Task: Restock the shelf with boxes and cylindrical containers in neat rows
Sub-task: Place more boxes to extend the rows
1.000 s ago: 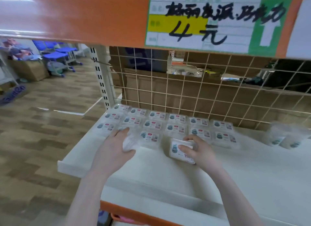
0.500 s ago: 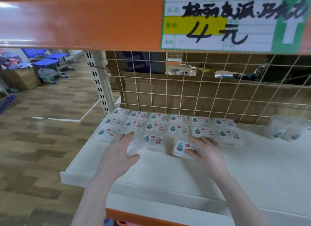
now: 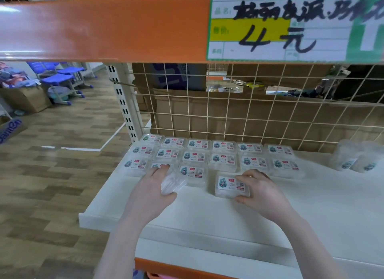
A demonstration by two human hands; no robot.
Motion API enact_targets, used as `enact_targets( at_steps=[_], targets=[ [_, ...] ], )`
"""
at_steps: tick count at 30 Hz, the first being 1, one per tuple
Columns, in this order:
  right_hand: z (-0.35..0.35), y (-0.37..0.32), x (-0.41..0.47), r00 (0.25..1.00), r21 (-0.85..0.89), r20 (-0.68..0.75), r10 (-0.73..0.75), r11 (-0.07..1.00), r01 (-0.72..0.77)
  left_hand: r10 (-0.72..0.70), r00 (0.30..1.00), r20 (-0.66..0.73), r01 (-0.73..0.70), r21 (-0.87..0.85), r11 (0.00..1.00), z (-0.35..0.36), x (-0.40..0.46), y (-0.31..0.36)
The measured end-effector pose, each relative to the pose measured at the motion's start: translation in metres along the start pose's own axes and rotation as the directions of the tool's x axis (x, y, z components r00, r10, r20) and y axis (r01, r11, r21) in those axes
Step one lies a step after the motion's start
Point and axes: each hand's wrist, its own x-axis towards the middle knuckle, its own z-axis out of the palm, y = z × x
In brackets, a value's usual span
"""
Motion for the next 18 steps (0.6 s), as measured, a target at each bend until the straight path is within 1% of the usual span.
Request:
enact_targets(
  at_steps=[5, 12, 16, 18],
  targets=[
    [0.003, -0.008, 0.005, 0.999, 0.005, -0.041, 0.024, 1.0, -0.024, 0.009, 1.0, -0.001, -0.009, 0.001, 1.0, -0.001, 0.0, 0.004],
    [0.013, -0.009, 0.01, 0.993, -0.009, -0.121, 0.002, 1.0, -0.003, 0.034, 0.999, -0.011, -0.034, 0.028, 0.999, 0.0, -0.002, 0.006],
    [0.021, -0.008, 0.011, 0.979, 0.036, -0.203, 0.028, 0.999, -0.021, 0.05, 0.999, -0.005, -0.049, 0.059, 0.997, -0.001, -0.004, 0.006],
    [0.024, -0.007, 0.012, 0.975, 0.041, -0.221, 0.026, 0.999, -0.018, 0.052, 0.999, -0.002, -0.052, 0.06, 0.997, -0.002, -0.005, 0.005]
  ],
)
